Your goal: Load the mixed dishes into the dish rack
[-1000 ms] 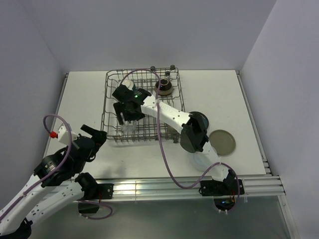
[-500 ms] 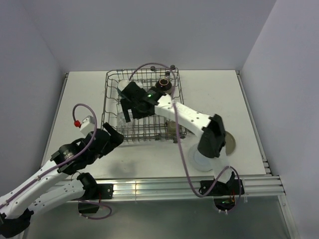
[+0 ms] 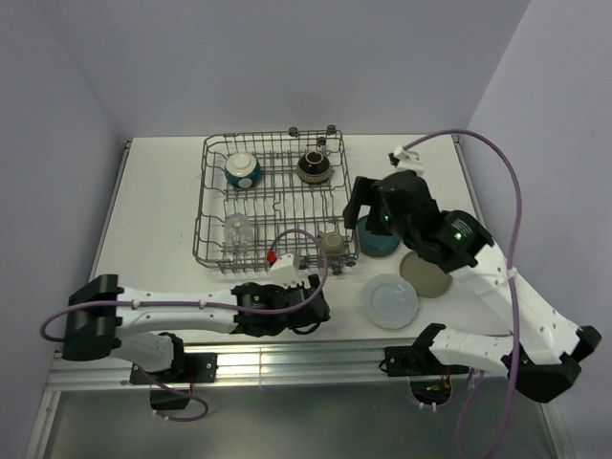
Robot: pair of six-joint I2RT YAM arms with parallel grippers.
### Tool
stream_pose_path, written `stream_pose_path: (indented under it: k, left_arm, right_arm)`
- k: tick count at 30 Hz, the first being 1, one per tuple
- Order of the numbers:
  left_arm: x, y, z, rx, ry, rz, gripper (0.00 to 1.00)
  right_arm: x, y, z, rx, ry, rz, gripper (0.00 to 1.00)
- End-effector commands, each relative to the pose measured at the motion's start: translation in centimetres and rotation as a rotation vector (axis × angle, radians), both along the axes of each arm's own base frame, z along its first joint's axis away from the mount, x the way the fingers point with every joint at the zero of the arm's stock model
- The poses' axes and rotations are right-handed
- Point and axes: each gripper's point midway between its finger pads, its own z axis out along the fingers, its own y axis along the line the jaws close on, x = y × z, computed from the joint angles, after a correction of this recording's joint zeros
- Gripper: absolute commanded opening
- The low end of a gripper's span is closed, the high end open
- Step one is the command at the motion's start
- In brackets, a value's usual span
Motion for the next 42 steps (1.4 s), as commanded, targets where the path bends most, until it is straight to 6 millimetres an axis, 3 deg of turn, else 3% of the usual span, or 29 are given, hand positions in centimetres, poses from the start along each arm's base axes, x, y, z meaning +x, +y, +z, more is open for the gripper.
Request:
stream_pose_path:
  k: [1,2,7,8,10,11,17,19,20,21,23,24,26,28,34,42]
  left_arm:
    - [-0.1,-5.5,1.1,-0.194,0.037,0.017,0.87]
    - [-0.3,-6.1,0.2,-0.205,0.053,0.018,0.86]
    - [-0.5,-10.4,-0.6,-0.35,0.121,0.039,0.82]
    - [-0.5,-11.3,-1.7,-0.352,0.137,0.04,0.82]
    - [-0.8,-13.4,-1.2,-0.406,0.164,0.026,0.81]
    - [-0.8,-14.0,-2.8,-0.388,0.184,0.036,0.8]
    - [-1.6,-16.4,-5.2,-0.528,0.264,0.024,0.72]
    - [-1.8,-16.6,-5.7,-0.594,0.279,0.014,0.7]
    - [-2.2,-16.1,-7.6,-0.589,0.308,0.011,0.7]
    - [-2.1,-16.7,-6.9,-0.649,0.312,0.0,0.7]
    - [-2.4,-16.8,-9.1,-0.646,0.343,0.0,0.72]
    - [-2.6,-17.3,-8.7,-0.688,0.353,-0.015,0.73]
    - [-2.9,-17.5,-10.4,-0.69,0.391,-0.008,0.74]
    - [-2.9,-17.9,-10.6,-0.714,0.4,-0.003,0.74]
    - [-1.6,-16.1,-13.1,-0.679,0.364,0.097,0.72]
    - [-0.6,-15.0,-14.4,-0.617,0.299,0.181,0.66]
  right_arm:
    - [-1.3,-2.4,-0.1,0.021,-0.021,-0.048,1.0]
    - [-2.2,-3.3,0.6,0.046,-0.04,-0.053,1.0]
    - [-4.2,-5.4,-0.3,0.06,-0.04,-0.076,1.0]
    - [-4.7,-5.7,0.0,0.073,-0.05,-0.075,1.0]
    - [-5.2,-6.0,-0.1,0.088,-0.053,-0.077,1.0]
    - [-5.6,-6.3,0.2,0.1,-0.065,-0.077,1.0]
    - [-7.2,-8.5,2.8,0.143,-0.152,-0.101,1.0]
    - [-7.6,-8.9,3.4,0.158,-0.176,-0.1,1.0]
    - [-8.0,-9.3,3.8,0.17,-0.193,-0.103,1.0]
    - [-8.2,-9.5,3.9,0.173,-0.198,-0.104,1.0]
    - [-8.6,-9.8,4.0,0.177,-0.206,-0.103,1.0]
    - [-8.7,-9.9,3.9,0.178,-0.209,-0.102,1.0]
    - [-8.9,-10.3,3.9,0.179,-0.214,-0.108,1.0]
    - [-9.2,-10.5,3.9,0.184,-0.222,-0.107,1.0]
    - [-9.8,-11.0,4.2,0.191,-0.24,-0.103,1.0]
    - [-10.1,-10.9,4.6,0.212,-0.259,-0.087,1.0]
